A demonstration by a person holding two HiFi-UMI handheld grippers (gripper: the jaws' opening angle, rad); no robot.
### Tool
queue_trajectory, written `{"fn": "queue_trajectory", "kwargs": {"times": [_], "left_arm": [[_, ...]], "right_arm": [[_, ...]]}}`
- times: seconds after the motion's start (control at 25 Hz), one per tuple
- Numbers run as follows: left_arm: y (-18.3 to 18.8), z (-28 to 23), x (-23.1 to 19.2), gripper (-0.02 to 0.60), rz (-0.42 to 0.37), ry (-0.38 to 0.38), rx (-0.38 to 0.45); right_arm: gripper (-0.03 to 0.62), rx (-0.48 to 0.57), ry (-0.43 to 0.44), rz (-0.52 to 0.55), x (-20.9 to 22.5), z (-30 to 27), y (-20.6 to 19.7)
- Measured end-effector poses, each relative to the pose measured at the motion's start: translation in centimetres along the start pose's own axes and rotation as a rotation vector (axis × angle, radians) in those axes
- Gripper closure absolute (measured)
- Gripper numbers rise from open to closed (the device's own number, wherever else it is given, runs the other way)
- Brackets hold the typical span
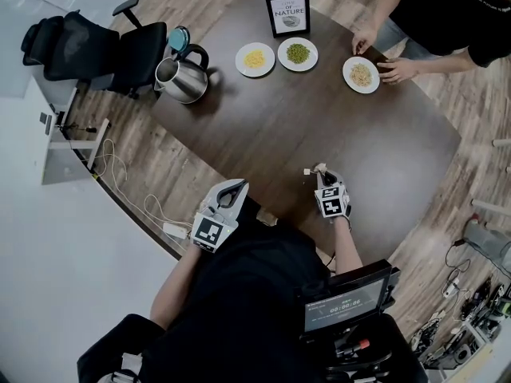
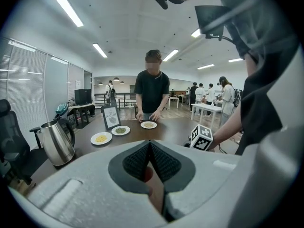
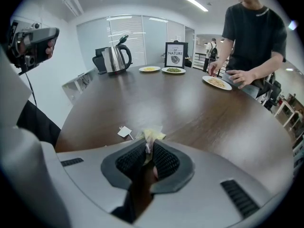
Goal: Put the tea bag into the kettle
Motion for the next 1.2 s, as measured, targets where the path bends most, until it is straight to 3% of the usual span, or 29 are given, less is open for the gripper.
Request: {"fn": "queue_trajectory", "kwargs": {"times": [1.2], "left_arm": [[0.86,-0.98,0.80,0.578,-0.014,-0.031,0.021]], "right_arm": [[0.554,0.001,0.019,-0.043,0.36,0.29,0.00]]}}
Point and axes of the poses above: the fingertips, and each gripper's own axes: z backward along the fingers, x to its right, y out of its top, the point moved 3 cm from there along z, backward along the fingers, and after that the axes turned 11 degrees about -x, right-handed, at the moved point
